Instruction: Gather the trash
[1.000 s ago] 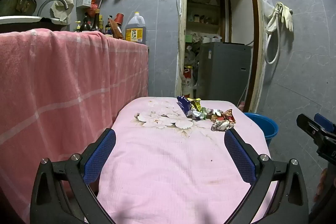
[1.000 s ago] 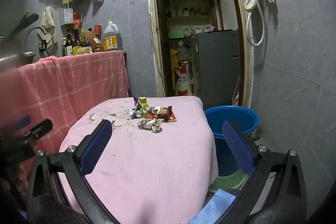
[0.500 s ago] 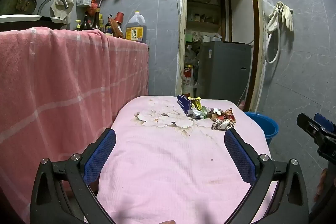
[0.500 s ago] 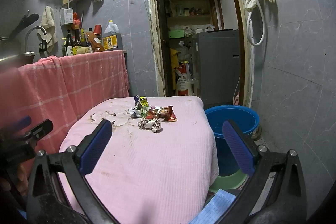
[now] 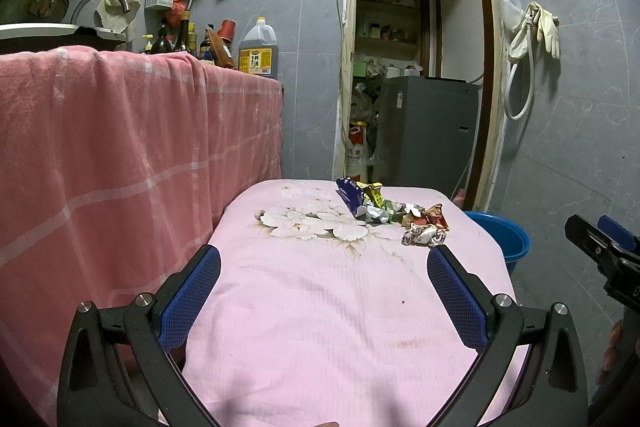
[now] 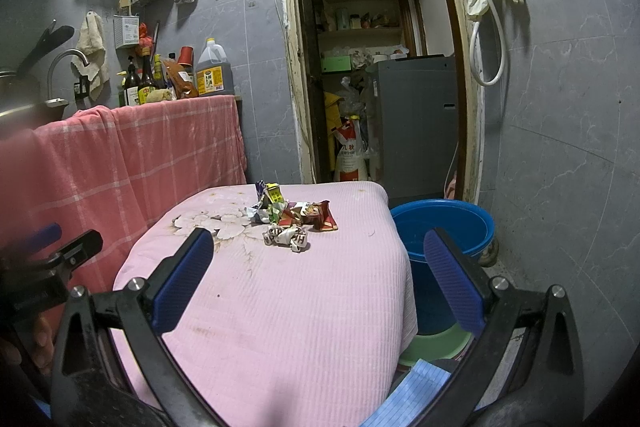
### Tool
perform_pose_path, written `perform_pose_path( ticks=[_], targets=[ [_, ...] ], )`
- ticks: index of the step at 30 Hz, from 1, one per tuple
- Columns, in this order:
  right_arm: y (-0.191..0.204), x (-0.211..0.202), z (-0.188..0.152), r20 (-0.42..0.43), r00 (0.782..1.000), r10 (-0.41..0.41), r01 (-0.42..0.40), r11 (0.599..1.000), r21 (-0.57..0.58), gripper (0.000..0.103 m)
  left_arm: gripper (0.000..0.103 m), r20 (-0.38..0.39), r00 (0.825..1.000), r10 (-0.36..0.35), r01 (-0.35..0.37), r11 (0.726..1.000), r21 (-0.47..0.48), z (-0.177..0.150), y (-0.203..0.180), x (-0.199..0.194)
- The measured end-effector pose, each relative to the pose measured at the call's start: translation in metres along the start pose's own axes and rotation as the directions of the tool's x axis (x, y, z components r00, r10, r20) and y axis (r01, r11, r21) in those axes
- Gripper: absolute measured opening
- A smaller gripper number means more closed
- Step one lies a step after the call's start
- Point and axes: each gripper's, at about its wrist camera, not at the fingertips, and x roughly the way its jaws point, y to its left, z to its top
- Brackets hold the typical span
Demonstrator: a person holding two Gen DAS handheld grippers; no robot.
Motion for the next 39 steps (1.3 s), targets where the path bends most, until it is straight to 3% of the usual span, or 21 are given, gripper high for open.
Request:
perform_pose_path(
  ticks=[39],
  targets=[
    [-0.0008,0.0010,-0.0012,-0.004,1.000,0.001,-0.001,1.000,0.003,0.103,0.102,-0.006,1.000,-0.001,0.001,1.000,-0.002,-0.0027,0.0004,0.0028]
  ],
)
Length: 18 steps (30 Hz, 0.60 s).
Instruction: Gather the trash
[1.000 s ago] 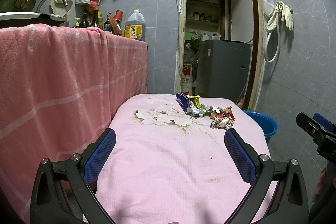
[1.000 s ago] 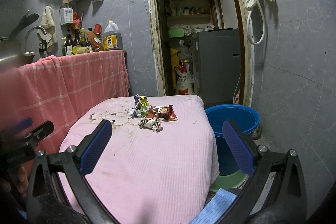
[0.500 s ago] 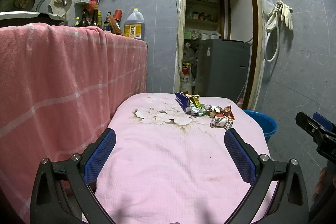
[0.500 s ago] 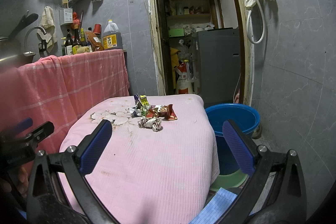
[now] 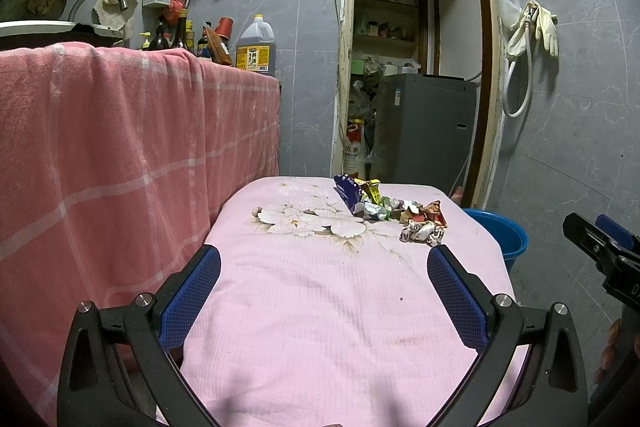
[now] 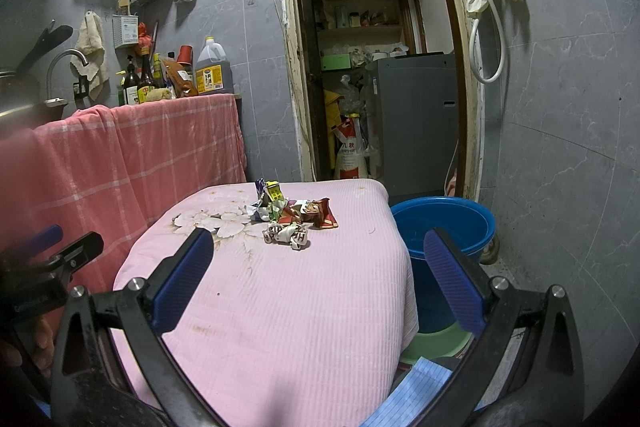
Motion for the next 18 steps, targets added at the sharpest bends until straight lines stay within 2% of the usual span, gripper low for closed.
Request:
perform_pose_path(
  ticks=[18],
  targets=[
    [-0.0004,-0.0009,0.0017,-0.004,1.000,0.000,0.000,1.000,0.003,0.103,0.102,-0.003,1.000,0.000,0.000,1.000,0.000,0.0003,0.0002,0.0004]
  ],
)
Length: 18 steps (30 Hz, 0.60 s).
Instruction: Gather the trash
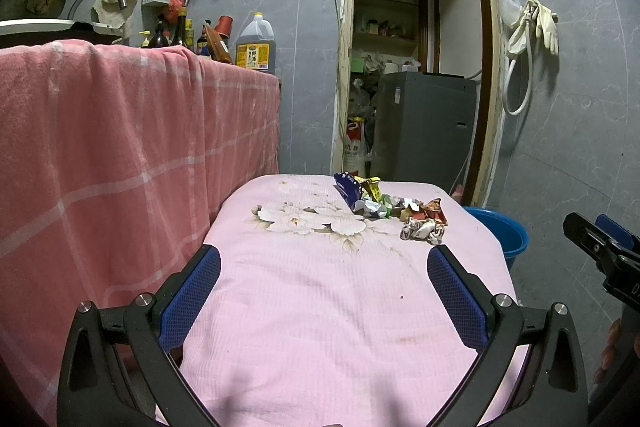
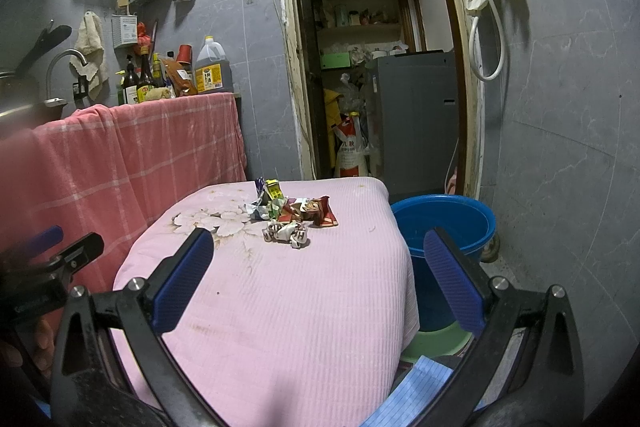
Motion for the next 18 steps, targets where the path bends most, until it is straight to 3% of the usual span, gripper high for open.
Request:
perform_pose_path(
  ticks=[18],
  targets=[
    [0.006,0.013,0.002,0.022,0.999,0.026,-0.026,1.000,-0.016,0.103,0.102,0.018,1.000,0.006,-0.006,1.000,0.013,-0.004,-0.007,0.004]
  ],
)
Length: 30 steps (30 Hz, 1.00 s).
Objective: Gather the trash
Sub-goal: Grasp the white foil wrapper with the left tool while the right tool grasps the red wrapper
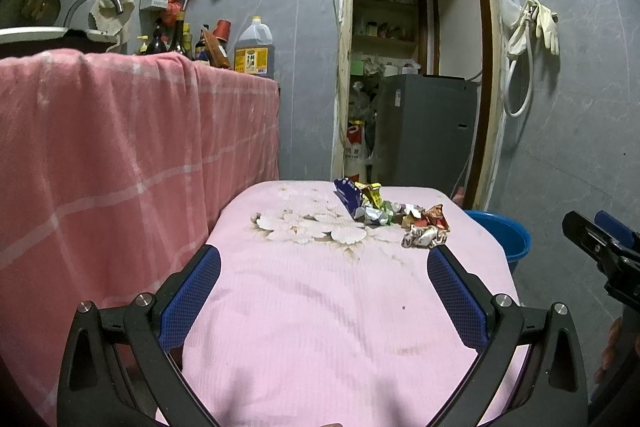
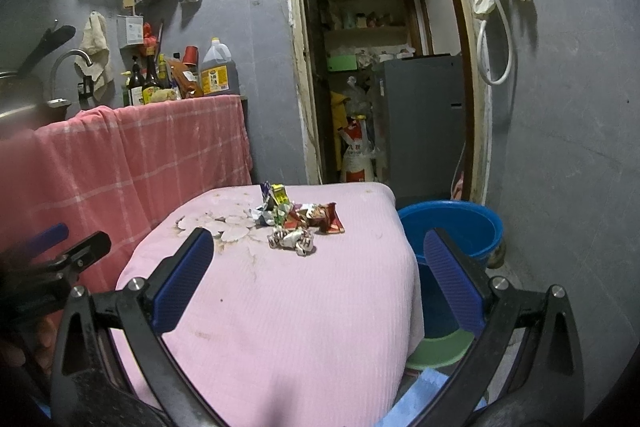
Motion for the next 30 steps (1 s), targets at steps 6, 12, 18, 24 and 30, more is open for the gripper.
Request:
perform_pose_path(
  ticks=[6,12,18,24,30],
  targets=[
    [0.001,0.005,0.009,0.031,0.999,0.011,-0.011,1.000,-0.016,0.103,0.102,0.027,1.000,0.002,-0.002,1.000,0.005,0.011,-0.003,0.007],
    [-0.002,0.021,0.021,0.057,0.998,0.015,-0.014,0.999,-0.029,0.103,0.102,0.055,0.998,0.010,-0.011,1.000,0.020,0.025,-0.004,0.024],
    [-0.007,0.044,0.032,0.075,0.997,0.013,-0.009,0.999,-0.051,0.103,0.102,0.063,0.998,0.010,-0.012,1.000,0.023,0.035,-0.005,0.047],
    [-0.020,0.075,0.039,0.075,0.997,0.007,-0.003,0.998,-0.060,0.103,0.102,0.059,0.998,-0.011,0.010,1.000,0.015,0.044,-0.011,0.073],
    [-0.033,0.106,0.036,0.044,0.999,-0.014,0.016,0.998,-0.067,0.103,0.102,0.015,0.998,-0.060,0.060,0.998,0.001,0.047,-0.021,0.104]
  ],
)
